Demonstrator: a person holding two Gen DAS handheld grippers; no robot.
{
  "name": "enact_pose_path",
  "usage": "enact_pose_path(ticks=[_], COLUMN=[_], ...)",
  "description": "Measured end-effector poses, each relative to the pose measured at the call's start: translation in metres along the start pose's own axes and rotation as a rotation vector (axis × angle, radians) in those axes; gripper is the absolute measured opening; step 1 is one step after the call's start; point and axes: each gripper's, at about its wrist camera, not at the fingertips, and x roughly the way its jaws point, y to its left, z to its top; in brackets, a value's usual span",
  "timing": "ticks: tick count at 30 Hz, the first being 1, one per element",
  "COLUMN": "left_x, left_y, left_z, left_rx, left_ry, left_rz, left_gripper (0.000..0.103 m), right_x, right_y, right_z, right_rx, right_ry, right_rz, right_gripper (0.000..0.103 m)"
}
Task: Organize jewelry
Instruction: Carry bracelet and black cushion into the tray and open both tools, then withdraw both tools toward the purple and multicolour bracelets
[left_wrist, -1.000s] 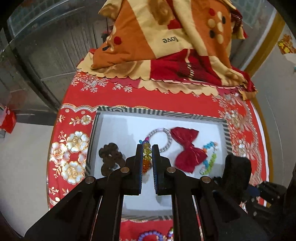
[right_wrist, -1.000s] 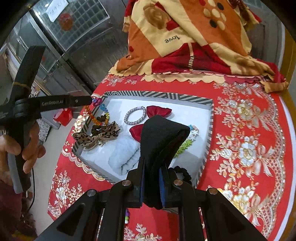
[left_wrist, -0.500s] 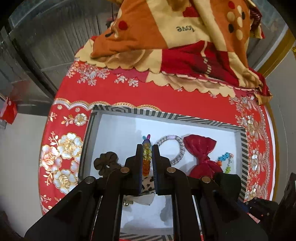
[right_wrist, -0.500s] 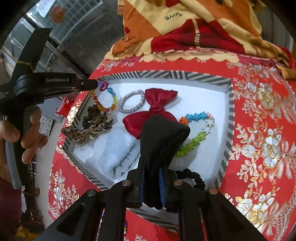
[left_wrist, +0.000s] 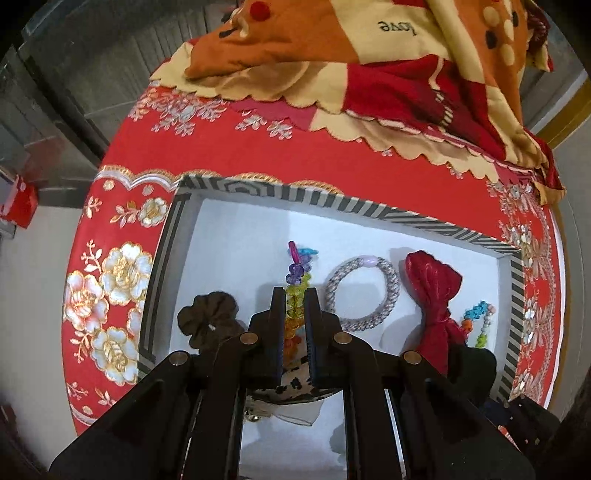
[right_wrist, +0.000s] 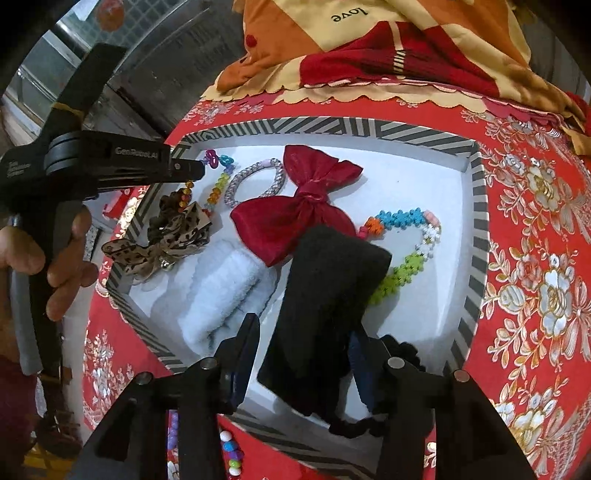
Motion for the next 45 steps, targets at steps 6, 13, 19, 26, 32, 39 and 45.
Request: enact_pose_path(ticks=[6, 13, 19, 26, 32, 39, 45], left_x=[-0.006, -0.025, -0.046, -0.078, -0.095, -0.112, -0.124], left_y=[0.007, 0.008, 0.003, 0.001, 0.001, 0.005, 0.009], left_z=[-0.008, -0.019, -0.035, -0.063, -0.088, -0.116, -0.143], left_rx=[-0.045, -0.051, -0.027, -0.010, 0.002, 0.014, 0.032], left_ry=[-0.002, -0.034, -0.081, -0.154, -0.183, -0.214, -0.232], left_rz=[-0.029, -0.023, -0.010, 0.000, 0.019, 0.028, 0.038], left_gripper=[0.047, 0.052, 0.052, 0.052, 0.052, 0.052, 0.052], right_x=[-0.023, -0.052, -0.068, -0.084, -0.096, -0.107, -0.112], right_y=[0.004, 0.002, 0.001, 0.012, 0.020, 0.030, 0.044], right_z=[-0.004, -0.011, -0.019, -0.034, -0.050, -0.069, -0.084], right_rx=[0.007, 0.033, 0.053, 0.048, 0.055, 0.068, 0.062], right_ry=[-0.062, -0.142, -0.181, -0.208, -0.227, -0.245, -0.255], right_rz=[-0.001, -0.049, -0.088, -0.121, -0.137, -0.164, -0.183], right_gripper=[0.045, 0.045, 0.045, 0.045, 0.045, 0.045, 0.045])
